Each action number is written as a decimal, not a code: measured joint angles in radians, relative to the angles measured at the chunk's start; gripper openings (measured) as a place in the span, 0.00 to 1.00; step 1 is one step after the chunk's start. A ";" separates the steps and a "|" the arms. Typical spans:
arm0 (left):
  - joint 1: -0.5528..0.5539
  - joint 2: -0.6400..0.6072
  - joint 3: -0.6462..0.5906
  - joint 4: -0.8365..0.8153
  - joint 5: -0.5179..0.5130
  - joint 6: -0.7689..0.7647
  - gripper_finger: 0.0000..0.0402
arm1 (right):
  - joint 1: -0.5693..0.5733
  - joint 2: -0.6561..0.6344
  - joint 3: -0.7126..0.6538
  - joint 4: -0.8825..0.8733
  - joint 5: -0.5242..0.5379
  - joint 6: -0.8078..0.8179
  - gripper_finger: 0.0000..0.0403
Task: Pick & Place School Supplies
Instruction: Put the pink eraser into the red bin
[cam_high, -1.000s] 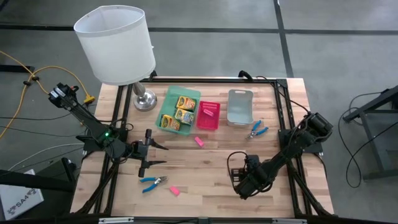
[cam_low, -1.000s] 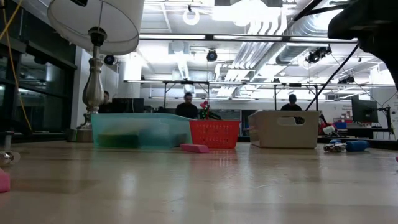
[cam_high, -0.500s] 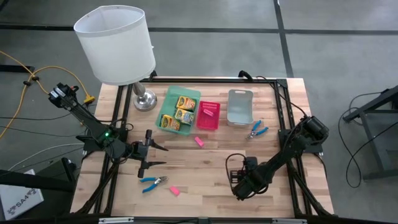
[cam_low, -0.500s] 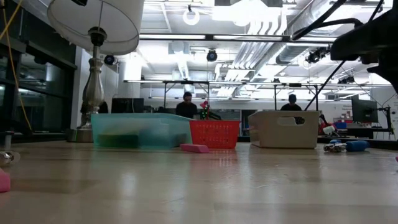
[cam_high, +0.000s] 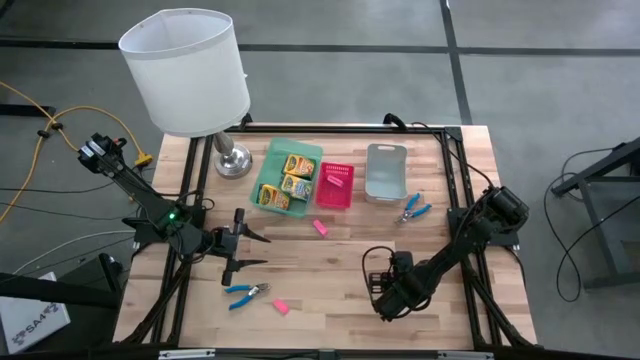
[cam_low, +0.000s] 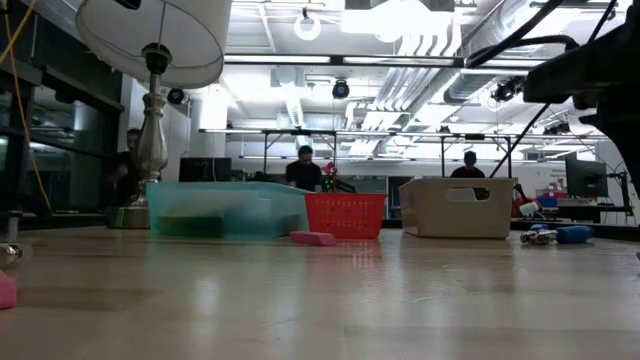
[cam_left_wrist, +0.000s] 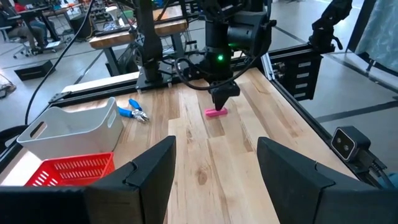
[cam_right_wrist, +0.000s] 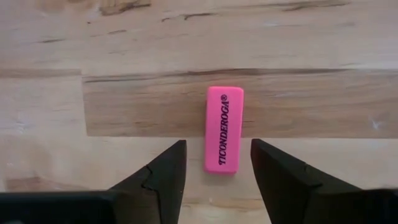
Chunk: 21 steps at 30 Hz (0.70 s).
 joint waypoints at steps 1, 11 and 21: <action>0.000 0.000 0.000 0.000 0.000 0.000 0.54 | -0.001 0.000 -0.005 0.008 -0.003 0.000 0.43; 0.000 0.000 0.000 0.000 0.003 0.000 0.54 | -0.002 0.000 -0.079 0.121 -0.004 0.007 0.43; 0.000 0.000 0.000 0.000 0.002 0.000 0.54 | -0.015 -0.002 -0.093 0.129 -0.030 0.005 0.43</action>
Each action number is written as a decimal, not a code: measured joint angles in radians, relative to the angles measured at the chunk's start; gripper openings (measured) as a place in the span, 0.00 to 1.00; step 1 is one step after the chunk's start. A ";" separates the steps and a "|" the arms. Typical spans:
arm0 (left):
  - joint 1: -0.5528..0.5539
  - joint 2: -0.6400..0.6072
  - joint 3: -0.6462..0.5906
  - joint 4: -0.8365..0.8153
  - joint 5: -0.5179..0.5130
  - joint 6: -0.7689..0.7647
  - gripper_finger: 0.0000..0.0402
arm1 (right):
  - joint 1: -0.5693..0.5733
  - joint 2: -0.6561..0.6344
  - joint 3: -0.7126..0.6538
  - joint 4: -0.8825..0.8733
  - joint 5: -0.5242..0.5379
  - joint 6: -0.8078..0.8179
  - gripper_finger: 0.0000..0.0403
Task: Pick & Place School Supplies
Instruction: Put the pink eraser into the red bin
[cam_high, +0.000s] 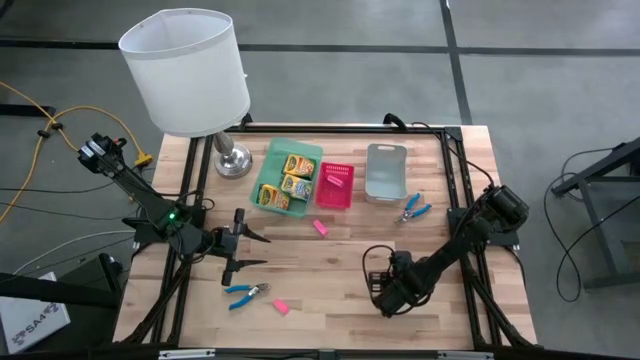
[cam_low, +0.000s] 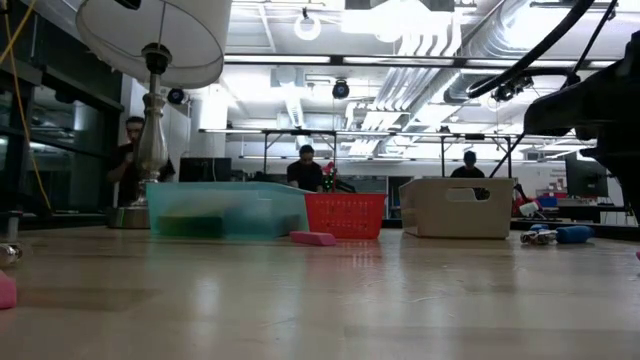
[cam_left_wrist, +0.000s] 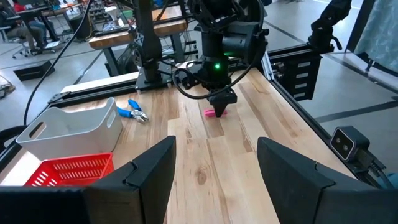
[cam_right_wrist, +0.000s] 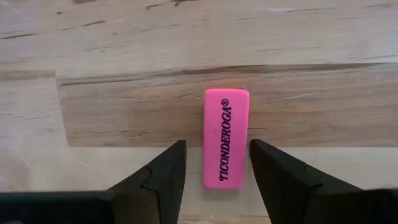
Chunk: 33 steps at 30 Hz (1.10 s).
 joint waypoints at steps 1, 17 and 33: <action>0.000 0.000 0.000 0.000 0.000 0.000 0.54 | 0.000 0.000 0.000 -0.004 -0.006 0.000 0.42; 0.000 0.000 0.000 0.000 -0.003 0.000 0.54 | 0.000 0.000 0.000 -0.014 -0.027 -0.002 0.18; 0.000 0.000 0.000 0.000 -0.003 0.000 0.54 | -0.005 -0.008 -0.002 -0.028 -0.025 -0.064 0.18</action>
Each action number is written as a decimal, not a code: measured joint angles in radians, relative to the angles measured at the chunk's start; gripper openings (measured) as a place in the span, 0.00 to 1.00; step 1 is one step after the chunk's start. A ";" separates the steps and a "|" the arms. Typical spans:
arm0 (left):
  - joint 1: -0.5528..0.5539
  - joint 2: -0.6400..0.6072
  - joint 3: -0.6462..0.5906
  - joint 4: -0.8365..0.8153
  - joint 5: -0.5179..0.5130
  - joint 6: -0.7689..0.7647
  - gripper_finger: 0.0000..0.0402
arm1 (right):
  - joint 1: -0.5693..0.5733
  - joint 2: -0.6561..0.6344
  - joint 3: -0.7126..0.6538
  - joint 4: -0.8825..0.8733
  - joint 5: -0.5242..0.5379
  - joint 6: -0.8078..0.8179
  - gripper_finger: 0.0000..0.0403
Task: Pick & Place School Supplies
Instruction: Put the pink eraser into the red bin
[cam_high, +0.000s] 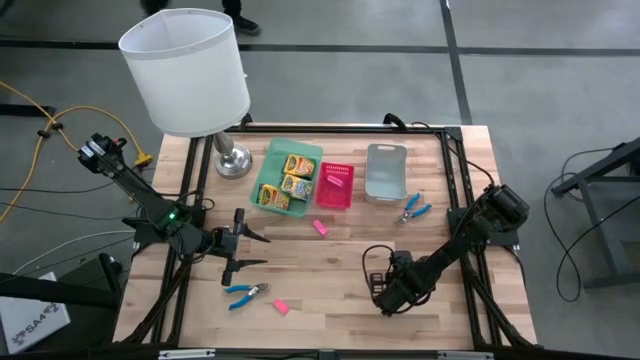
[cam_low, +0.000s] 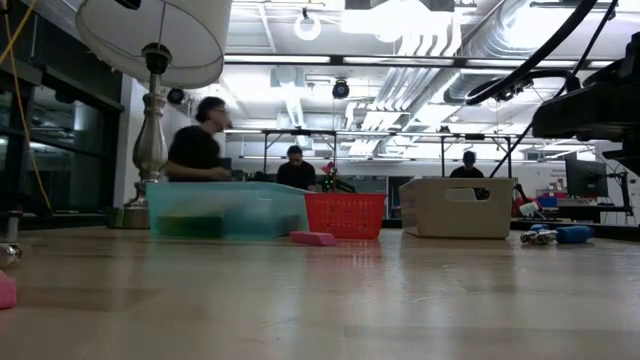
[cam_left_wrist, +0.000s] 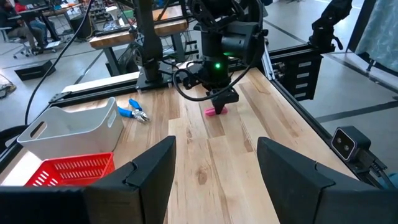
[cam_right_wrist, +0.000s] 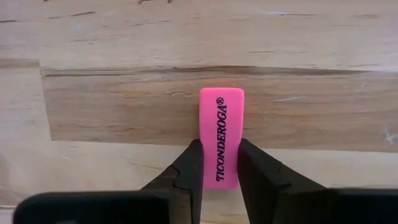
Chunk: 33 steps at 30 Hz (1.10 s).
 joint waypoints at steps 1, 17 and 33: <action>0.000 0.000 0.000 0.000 0.000 0.000 0.54 | -0.003 -0.004 -0.001 -0.002 0.000 -0.008 0.18; 0.000 0.000 0.000 0.000 0.001 0.000 0.54 | -0.182 -0.087 0.000 0.024 0.064 -0.356 0.18; 0.000 0.000 0.000 0.001 0.001 0.000 0.54 | -0.431 -0.100 0.188 0.053 0.164 -0.951 0.17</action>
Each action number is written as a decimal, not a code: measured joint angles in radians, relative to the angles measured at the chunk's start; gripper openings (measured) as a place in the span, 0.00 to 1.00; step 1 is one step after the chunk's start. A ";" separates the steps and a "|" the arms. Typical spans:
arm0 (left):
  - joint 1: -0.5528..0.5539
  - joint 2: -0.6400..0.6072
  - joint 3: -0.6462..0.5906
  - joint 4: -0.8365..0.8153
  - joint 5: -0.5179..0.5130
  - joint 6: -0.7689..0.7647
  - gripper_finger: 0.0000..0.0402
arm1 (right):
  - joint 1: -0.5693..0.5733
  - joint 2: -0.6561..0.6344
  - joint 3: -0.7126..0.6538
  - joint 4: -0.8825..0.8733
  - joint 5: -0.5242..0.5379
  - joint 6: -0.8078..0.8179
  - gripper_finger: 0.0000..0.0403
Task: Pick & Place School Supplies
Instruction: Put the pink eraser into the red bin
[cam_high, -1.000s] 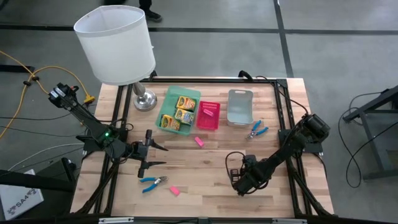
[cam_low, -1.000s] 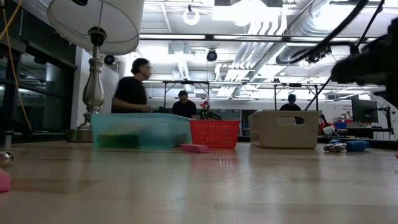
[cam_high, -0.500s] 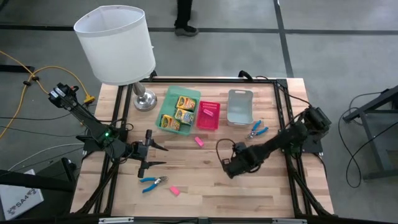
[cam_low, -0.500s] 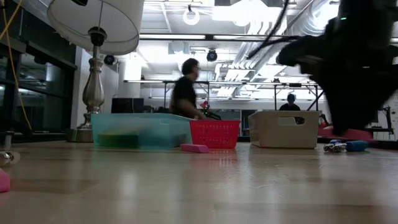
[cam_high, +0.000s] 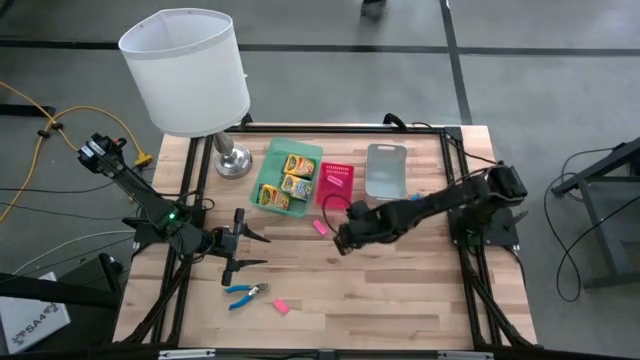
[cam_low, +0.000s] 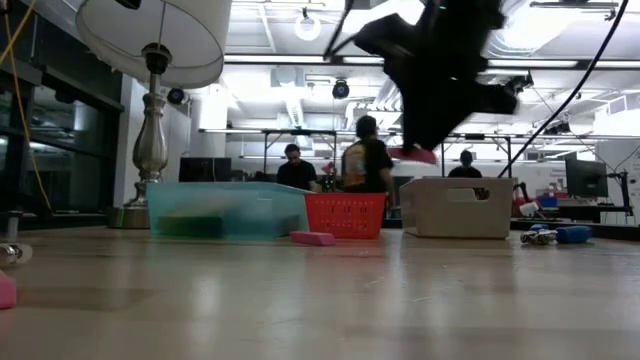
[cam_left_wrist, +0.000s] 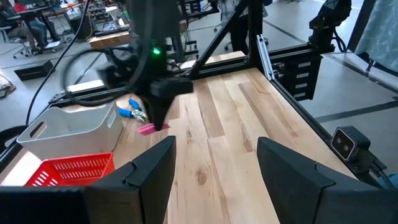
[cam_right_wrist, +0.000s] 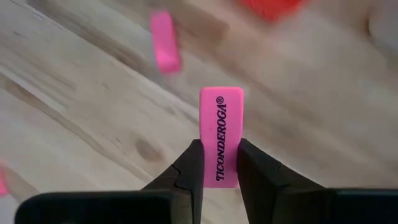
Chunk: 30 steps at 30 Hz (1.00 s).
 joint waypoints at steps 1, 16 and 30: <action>0.000 0.000 0.000 0.000 0.000 0.000 0.54 | -0.017 0.000 0.012 0.000 -0.001 -0.033 0.17; 0.000 0.000 0.000 0.000 0.000 0.000 0.54 | -0.266 -0.001 0.045 0.089 -0.063 -0.393 0.17; 0.000 0.000 0.000 0.001 -0.002 0.000 0.54 | -0.436 0.089 0.046 0.245 -0.187 -0.625 0.17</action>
